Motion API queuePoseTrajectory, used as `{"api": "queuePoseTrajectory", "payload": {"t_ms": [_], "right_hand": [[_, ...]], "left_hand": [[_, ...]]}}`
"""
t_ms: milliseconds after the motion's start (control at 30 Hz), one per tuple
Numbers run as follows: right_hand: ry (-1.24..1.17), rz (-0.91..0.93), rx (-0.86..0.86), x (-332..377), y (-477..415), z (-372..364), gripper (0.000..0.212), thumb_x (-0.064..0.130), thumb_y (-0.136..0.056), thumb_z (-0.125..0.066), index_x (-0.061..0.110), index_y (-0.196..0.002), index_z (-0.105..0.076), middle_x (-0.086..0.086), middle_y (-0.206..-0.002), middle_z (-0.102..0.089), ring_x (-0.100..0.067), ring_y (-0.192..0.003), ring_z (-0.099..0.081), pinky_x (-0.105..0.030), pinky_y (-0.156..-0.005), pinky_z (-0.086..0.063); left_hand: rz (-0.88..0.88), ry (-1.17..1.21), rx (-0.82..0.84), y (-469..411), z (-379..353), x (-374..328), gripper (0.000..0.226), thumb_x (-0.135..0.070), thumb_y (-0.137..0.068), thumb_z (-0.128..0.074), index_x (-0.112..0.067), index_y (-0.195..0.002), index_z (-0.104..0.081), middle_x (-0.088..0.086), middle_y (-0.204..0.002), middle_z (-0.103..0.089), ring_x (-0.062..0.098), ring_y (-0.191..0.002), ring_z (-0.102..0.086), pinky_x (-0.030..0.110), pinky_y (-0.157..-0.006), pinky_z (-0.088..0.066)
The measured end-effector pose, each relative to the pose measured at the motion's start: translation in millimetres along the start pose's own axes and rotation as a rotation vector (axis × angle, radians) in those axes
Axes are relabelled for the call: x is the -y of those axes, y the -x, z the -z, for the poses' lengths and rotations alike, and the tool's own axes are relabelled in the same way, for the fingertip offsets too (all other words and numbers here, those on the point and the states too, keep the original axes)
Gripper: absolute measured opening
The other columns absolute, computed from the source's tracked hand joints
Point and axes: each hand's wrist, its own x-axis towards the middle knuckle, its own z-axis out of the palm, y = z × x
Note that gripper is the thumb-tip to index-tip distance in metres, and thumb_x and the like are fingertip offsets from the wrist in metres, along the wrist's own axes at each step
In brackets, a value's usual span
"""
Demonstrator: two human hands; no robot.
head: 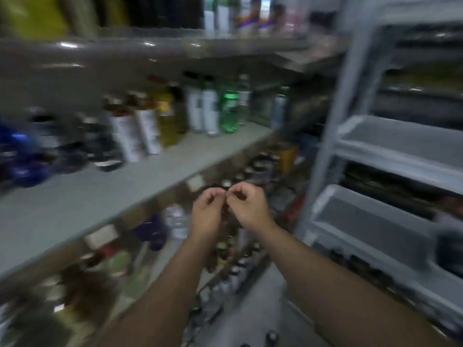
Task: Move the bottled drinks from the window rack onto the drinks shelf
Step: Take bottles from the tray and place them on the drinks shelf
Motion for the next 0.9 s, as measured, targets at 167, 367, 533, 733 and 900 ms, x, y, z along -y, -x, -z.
{"api": "queuePoseTrajectory", "payload": {"t_ms": [167, 367, 533, 733, 900], "right_hand": [[0.116, -0.240, -0.286, -76.3, 44.5, 204.6, 0.025, 0.017, -0.087, -0.070, 0.025, -0.065, -0.060, 0.001, -0.066, -0.066, -0.016, -0.067, -0.064, -0.033, -0.065, -0.053], [0.159, -0.425, -0.538, -143.8, 118.0, 369.5, 0.024, 0.012, -0.090, -0.066, 0.005, -0.068, -0.063, -0.009, -0.063, -0.065, -0.017, -0.058, -0.061, -0.037, -0.059, -0.053], [0.193, -0.523, -0.640, -181.6, 143.4, 439.5, 0.015, 0.008, -0.087, -0.066, 0.009, -0.072, -0.068, 0.004, -0.059, -0.065, -0.003, -0.054, -0.059, -0.023, -0.056, -0.049], [0.549, -0.731, -0.682, -234.2, 113.5, 507.4, 0.020, 0.026, -0.087, -0.067, 0.009, -0.096, -0.073, -0.011, -0.098, -0.074, -0.027, -0.092, -0.068, -0.027, -0.074, -0.050], [0.966, -1.078, -0.338, -280.0, 89.1, 543.9, 0.047, 0.036, -0.092, -0.059, 0.005, -0.127, -0.057, -0.018, -0.128, -0.061, -0.034, -0.116, -0.059, -0.039, -0.098, -0.048]], "left_hand": [[0.109, -0.017, 0.310, 48.2, -210.9, 60.4, 0.020, -0.010, -0.095, -0.055, -0.018, -0.080, -0.064, 0.012, -0.079, -0.069, 0.025, -0.073, -0.063, 0.036, -0.067, -0.050], [0.153, -0.124, 0.599, 129.5, -374.2, 120.5, 0.021, -0.017, -0.099, -0.051, -0.013, -0.089, -0.068, 0.008, -0.083, -0.075, 0.028, -0.081, -0.071, 0.043, -0.071, -0.057], [0.176, -0.214, 0.715, 155.7, -445.7, 144.4, 0.022, -0.014, -0.098, -0.051, -0.014, -0.083, -0.066, 0.012, -0.086, -0.072, 0.029, -0.084, -0.069, 0.046, -0.075, -0.056], [0.193, -0.290, 0.719, 147.9, -500.4, 171.2, 0.012, -0.008, -0.095, -0.053, -0.013, -0.089, -0.062, 0.010, -0.086, -0.063, 0.026, -0.081, -0.057, 0.039, -0.078, -0.048], [0.235, -0.295, 0.722, 141.1, -523.2, 190.5, 0.016, -0.007, -0.093, -0.055, -0.021, -0.092, -0.062, 0.004, -0.091, -0.065, 0.021, -0.085, -0.061, 0.036, -0.081, -0.051]]}}
